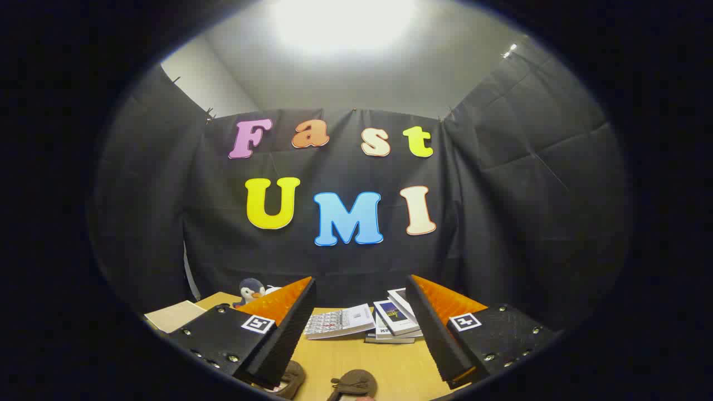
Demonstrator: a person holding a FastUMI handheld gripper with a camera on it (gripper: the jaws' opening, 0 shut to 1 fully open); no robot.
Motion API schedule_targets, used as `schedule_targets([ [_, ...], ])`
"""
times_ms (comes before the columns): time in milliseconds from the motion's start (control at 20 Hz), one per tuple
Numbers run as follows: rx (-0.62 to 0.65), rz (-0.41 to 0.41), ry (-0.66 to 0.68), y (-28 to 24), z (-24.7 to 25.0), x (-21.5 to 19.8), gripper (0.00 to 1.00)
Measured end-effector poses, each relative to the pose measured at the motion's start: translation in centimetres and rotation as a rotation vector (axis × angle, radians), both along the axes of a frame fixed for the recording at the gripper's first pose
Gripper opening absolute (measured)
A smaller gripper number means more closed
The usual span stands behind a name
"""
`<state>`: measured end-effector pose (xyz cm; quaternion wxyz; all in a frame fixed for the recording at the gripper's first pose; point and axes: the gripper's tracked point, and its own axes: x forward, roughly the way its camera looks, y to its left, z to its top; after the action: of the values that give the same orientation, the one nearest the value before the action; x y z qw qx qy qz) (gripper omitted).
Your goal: Open the storage box then place both shoes into the box .Put the left shoe in first, then the right shoe, with the right side of both shoes facing outward in a uniform manner.
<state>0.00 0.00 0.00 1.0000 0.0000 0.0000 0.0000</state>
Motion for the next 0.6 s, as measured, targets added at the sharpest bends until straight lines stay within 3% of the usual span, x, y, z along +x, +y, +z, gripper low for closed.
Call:
schedule_targets([
  [600,-0.022,0.043,-0.030,5.9,2.2,-2.6,0.99],
])
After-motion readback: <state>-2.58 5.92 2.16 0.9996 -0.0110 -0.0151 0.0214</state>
